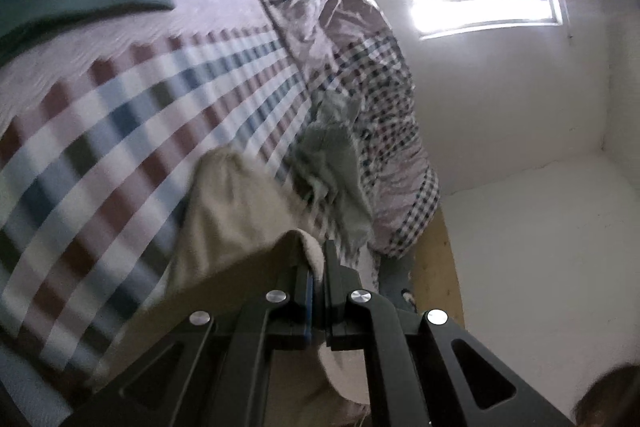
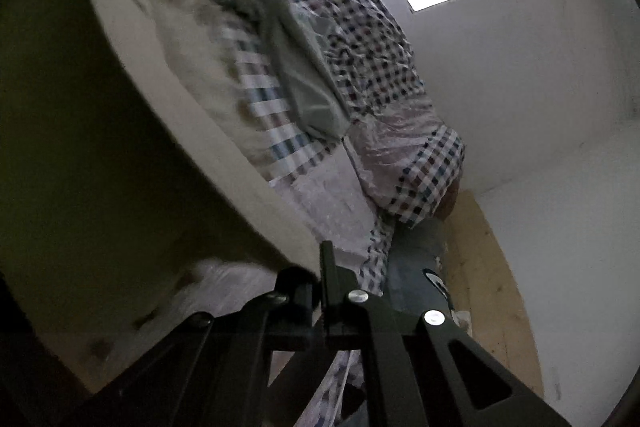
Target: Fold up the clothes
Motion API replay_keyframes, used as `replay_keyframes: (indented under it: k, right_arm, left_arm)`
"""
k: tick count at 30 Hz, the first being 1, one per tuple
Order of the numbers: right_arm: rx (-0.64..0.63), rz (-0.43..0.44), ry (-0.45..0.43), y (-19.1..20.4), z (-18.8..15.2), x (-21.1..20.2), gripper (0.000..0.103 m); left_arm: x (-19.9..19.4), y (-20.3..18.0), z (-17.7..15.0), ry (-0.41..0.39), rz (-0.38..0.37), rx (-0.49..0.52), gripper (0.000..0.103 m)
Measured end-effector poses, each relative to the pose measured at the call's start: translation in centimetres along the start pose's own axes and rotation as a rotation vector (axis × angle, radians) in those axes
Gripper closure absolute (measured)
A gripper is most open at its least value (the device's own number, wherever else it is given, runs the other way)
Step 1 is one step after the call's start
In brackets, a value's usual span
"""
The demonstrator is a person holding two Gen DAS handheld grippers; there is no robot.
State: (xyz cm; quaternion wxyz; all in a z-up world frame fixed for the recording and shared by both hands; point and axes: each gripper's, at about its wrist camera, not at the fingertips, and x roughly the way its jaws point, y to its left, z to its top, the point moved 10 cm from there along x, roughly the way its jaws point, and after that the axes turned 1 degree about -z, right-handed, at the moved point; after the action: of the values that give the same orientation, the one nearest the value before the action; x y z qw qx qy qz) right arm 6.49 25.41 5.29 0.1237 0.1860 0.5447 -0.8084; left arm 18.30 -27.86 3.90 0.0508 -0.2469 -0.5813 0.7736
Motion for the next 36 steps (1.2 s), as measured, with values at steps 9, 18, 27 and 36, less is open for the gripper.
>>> replay_keyframes:
  k: [9, 18, 27, 36]
  right_arm:
    - [0.111, 0.237, 0.101, -0.7, 3.1, 8.8, 0.103]
    - [0.131, 0.386, 0.167, 0.9, 5.5, 17.2, 0.103]
    - [0.227, 0.536, 0.264, 2.0, 6.1, 23.3, 0.103]
    - [0.536, 0.673, 0.392, 2.1, 4.8, 28.4, 0.083]
  left_arm:
    - [6.7, 2.0, 6.6, -0.059, 0.144, -0.087, 0.101]
    - [11.7, 5.4, 10.4, -0.071, 0.314, -0.134, 0.101]
    - [16.0, 7.0, 12.4, -0.028, 0.445, -0.11, 0.101]
    - [18.6, 9.6, 14.1, -0.023, 0.436, -0.123, 0.1]
